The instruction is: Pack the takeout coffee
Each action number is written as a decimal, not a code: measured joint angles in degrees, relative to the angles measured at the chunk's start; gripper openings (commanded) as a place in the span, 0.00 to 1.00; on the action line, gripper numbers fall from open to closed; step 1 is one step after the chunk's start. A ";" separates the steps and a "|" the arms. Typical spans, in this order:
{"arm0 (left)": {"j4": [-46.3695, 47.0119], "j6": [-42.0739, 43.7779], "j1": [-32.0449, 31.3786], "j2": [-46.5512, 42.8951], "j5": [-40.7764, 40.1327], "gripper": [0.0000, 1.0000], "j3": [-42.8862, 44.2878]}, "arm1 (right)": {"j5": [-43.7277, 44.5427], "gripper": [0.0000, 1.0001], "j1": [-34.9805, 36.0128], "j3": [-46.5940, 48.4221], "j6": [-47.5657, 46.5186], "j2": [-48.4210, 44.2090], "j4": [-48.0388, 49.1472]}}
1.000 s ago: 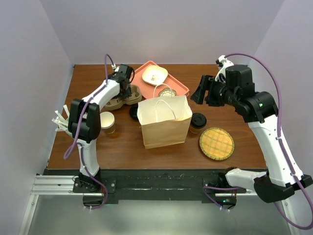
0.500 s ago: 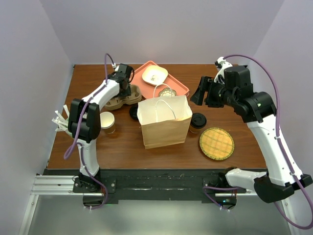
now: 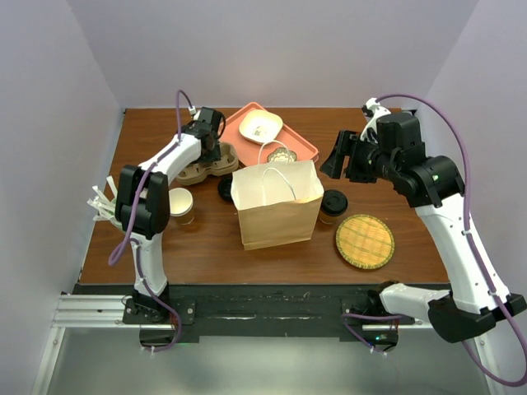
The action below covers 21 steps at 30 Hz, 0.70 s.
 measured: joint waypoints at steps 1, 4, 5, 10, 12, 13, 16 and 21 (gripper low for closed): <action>0.07 0.00 0.00 0.00 0.00 0.54 0.00 | 0.00 0.71 0.00 0.00 0.04 0.00 0.04; 0.24 0.07 0.00 0.02 0.17 0.52 0.00 | -0.02 0.71 0.00 -0.15 0.20 0.00 0.13; 0.28 0.13 0.00 0.02 0.20 0.52 0.00 | -0.02 0.71 0.00 -0.20 0.20 0.00 0.17; 0.35 0.35 0.00 0.02 0.46 0.45 0.00 | -0.11 0.71 0.00 -0.39 0.22 0.00 0.35; 0.13 0.39 0.00 0.13 0.46 0.41 0.31 | -0.13 0.71 0.00 -0.39 0.22 0.00 0.39; -0.13 0.44 0.02 0.31 0.46 0.40 0.61 | -0.15 0.71 0.00 -0.39 0.22 0.00 0.39; -0.63 0.46 0.04 0.72 0.44 0.39 1.44 | -0.17 0.71 0.00 -0.39 0.22 0.00 0.50; -1.95 1.57 0.13 0.74 0.37 0.40 2.10 | -0.44 0.71 0.00 -0.39 0.22 0.00 0.74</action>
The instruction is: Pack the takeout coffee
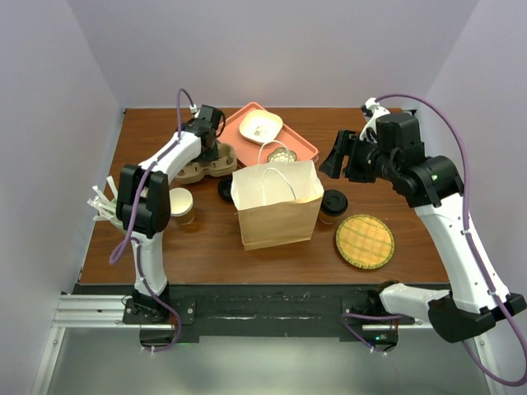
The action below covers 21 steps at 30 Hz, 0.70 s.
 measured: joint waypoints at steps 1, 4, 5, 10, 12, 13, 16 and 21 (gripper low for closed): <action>-0.35 0.28 0.02 -0.02 -0.02 0.41 0.11 | -0.07 0.71 0.00 0.00 -0.02 0.00 0.02; -1.33 0.61 0.13 -0.02 -0.04 0.43 0.28 | -0.57 0.71 0.00 0.00 -0.02 0.00 0.02; -1.57 0.70 0.15 -0.02 -0.04 0.43 0.28 | -0.74 0.71 0.00 0.00 -0.04 0.00 0.02; -1.99 1.44 0.22 -0.02 0.22 0.47 0.28 | -1.11 0.71 0.00 0.00 -0.07 0.02 0.02; -1.99 1.53 0.22 -0.02 0.28 0.48 0.28 | -1.18 0.71 0.00 0.00 -0.11 0.02 0.02; -1.99 1.57 0.24 -0.02 0.28 0.48 0.28 | -1.22 0.71 0.00 0.00 -0.15 0.02 0.02; -2.01 1.60 0.24 -0.02 0.26 0.48 0.26 | -1.27 0.71 0.00 0.00 -0.33 0.02 0.02; -2.03 1.57 0.26 -0.02 0.28 0.44 0.28 | -1.31 0.71 0.00 0.00 -0.52 0.02 0.02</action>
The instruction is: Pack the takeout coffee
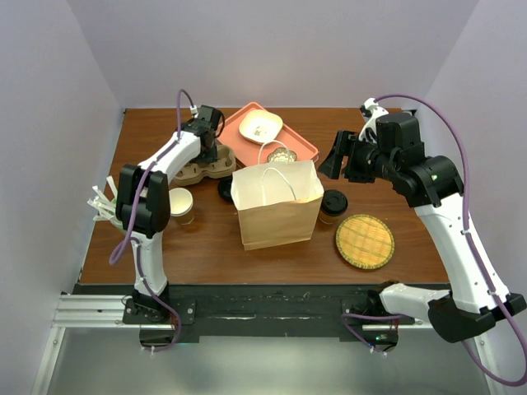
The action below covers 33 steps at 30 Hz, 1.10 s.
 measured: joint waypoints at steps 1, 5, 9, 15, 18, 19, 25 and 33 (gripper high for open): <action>0.00 -0.02 0.00 0.00 0.00 0.44 0.00 | 0.00 0.71 0.00 0.00 0.00 0.00 -0.02; -0.02 0.02 0.04 0.00 0.15 0.51 0.00 | -0.02 0.71 0.00 0.00 -0.17 0.00 -0.02; -0.20 0.04 0.22 -0.09 0.17 0.47 0.00 | -0.13 0.71 0.00 0.00 -0.31 0.00 -0.02; -0.55 0.07 0.26 -0.15 0.20 0.45 0.07 | -0.33 0.71 0.00 0.00 -0.44 0.00 -0.02; -0.87 0.22 0.28 -0.15 0.28 0.44 0.22 | -0.39 0.71 0.00 0.00 -0.46 0.00 -0.02; -0.96 0.26 0.28 -0.15 0.33 0.44 0.28 | -0.42 0.72 0.00 0.00 -0.46 0.00 -0.02; -3.10 0.59 0.28 -0.15 0.44 0.43 2.64 | -1.05 0.72 0.00 0.00 -0.50 0.00 -0.02; -6.36 1.60 0.31 -0.15 0.39 0.42 7.37 | -1.25 0.72 0.00 0.00 -0.57 0.00 0.00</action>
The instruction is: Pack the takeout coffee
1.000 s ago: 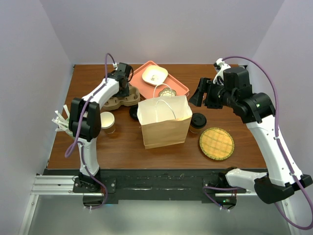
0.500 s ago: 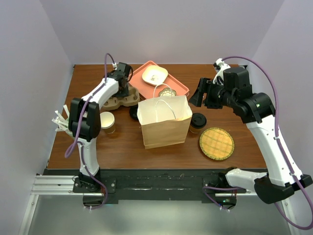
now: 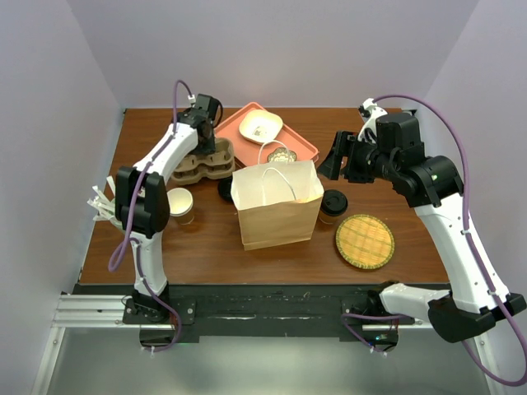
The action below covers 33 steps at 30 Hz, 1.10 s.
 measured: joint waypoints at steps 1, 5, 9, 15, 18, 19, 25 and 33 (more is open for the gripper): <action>-0.44 0.04 0.00 0.00 0.00 0.41 0.33 | 0.00 0.72 0.00 0.00 0.00 0.00 0.00; -2.93 0.15 0.00 -0.07 -0.02 0.39 1.95 | 0.02 0.72 0.00 0.00 0.00 0.00 -0.02; -4.87 -0.13 0.00 -1.33 0.55 0.38 3.39 | 0.15 0.72 0.00 0.20 -0.33 0.13 -0.28; -6.84 -3.04 0.04 -8.50 6.23 0.34 4.87 | 1.57 0.72 0.00 1.44 -2.10 0.92 -1.07; -7.96 -4.94 0.04 -13.99 11.26 0.33 7.54 | 2.01 0.72 0.00 1.53 -3.10 0.92 -1.90; -8.33 -5.38 0.04 -14.91 12.46 0.32 8.26 | 2.01 0.72 0.00 1.53 -3.23 0.92 -1.95; -13.03 -8.59 0.04 -20.17 20.70 0.29 13.92 | 0.33 0.70 0.00 1.46 -3.89 0.92 -1.88; -19.30 -15.30 -0.44 -26.25 31.89 0.27 16.20 | -14.99 0.69 0.00 -2.47 -6.71 -0.17 7.39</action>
